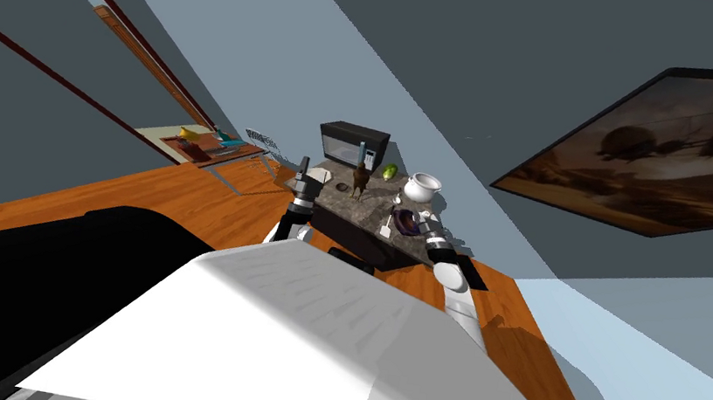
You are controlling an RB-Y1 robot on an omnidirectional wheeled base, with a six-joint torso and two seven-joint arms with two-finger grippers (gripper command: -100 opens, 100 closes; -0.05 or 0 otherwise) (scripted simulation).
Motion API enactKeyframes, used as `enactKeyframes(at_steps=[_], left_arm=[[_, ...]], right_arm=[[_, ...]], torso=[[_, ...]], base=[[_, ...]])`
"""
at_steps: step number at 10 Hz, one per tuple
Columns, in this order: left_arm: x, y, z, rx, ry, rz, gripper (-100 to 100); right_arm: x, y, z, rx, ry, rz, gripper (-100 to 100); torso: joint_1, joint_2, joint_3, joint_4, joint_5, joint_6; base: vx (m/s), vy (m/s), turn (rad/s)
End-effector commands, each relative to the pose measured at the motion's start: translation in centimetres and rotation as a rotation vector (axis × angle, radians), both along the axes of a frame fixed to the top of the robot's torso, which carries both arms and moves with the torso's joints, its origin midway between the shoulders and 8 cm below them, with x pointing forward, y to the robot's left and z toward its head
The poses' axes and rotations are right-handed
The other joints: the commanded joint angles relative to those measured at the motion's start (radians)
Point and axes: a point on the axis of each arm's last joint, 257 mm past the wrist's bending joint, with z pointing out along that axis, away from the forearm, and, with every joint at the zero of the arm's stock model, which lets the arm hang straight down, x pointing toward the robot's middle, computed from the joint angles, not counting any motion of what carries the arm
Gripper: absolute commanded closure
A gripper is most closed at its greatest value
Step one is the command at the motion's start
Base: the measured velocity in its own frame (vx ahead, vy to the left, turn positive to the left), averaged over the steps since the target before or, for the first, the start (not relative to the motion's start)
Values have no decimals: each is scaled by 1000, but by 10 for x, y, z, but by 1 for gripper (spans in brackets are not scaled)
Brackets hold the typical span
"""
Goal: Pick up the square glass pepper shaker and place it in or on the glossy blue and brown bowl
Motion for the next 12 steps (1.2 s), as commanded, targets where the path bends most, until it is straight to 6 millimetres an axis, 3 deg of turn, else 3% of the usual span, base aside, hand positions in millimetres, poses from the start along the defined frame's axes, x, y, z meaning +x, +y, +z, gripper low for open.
enactKeyframes(at_steps=[1,6,7,8,12], left_arm=[[0,0,0,0,0,0,0],[0,0,0,0,0,0,0],[0,0,0,0,0,0,0],[0,0,0,0,0,0,0],[0,0,0,0,0,0,0]], right_arm=[[-3,-3,10,2,2,16,-100],[-13,-9,39,-2,1,62,-100],[-12,-9,35,-2,0,55,-100],[-12,-9,36,-1,1,57,0],[-12,-9,36,-1,1,57,0]], torso=[[0,0,0,0,0,0],[0,1,0,0,0,0],[-1,1,0,0,0,0],[-3,1,1,0,-1,0],[-5,3,1,0,-1,0]], base=[[50,70,-89],[39,62,-86],[16,23,-20],[0,0,0],[0,0,0]])
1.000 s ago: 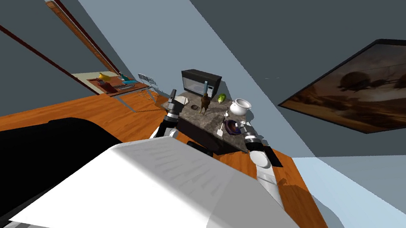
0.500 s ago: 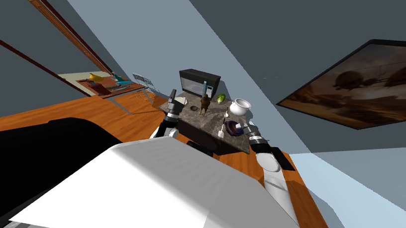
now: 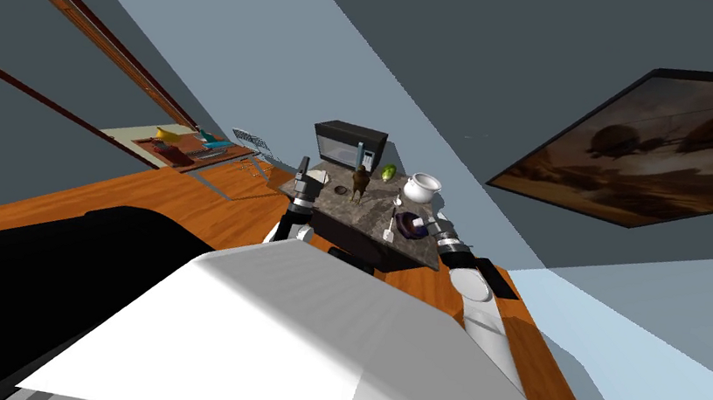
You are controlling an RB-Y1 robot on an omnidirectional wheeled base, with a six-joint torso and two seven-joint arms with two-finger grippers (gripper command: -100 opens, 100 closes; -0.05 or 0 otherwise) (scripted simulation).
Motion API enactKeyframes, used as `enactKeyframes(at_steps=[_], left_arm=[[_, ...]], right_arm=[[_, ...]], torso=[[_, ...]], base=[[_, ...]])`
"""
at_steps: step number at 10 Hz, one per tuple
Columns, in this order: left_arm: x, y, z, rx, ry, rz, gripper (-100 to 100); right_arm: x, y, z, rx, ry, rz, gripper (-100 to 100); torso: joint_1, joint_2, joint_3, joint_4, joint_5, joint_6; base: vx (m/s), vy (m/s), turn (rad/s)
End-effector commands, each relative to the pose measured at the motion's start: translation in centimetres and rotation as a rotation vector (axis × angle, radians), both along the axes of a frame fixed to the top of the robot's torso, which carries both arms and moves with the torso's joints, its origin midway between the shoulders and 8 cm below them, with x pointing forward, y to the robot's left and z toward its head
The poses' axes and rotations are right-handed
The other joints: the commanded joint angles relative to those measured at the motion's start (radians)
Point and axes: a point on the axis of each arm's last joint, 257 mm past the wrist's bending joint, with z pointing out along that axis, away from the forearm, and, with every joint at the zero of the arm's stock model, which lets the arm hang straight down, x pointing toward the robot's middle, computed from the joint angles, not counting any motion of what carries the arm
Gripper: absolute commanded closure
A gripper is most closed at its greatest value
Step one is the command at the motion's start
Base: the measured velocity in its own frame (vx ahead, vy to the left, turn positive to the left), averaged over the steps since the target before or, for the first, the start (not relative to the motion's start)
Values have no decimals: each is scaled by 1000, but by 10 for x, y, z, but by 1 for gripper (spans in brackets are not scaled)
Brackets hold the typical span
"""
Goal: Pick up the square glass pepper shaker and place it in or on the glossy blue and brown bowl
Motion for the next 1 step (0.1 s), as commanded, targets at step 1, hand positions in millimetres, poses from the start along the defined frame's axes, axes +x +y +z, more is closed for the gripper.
enactKeyframes(at_steps=[1], left_arm=[[0,0,0,0,0,0,0]], right_arm=[[0,0,0,0,0,0,0]], torso=[[0,0,0,0,0,0]], base=[[0,0,0]])
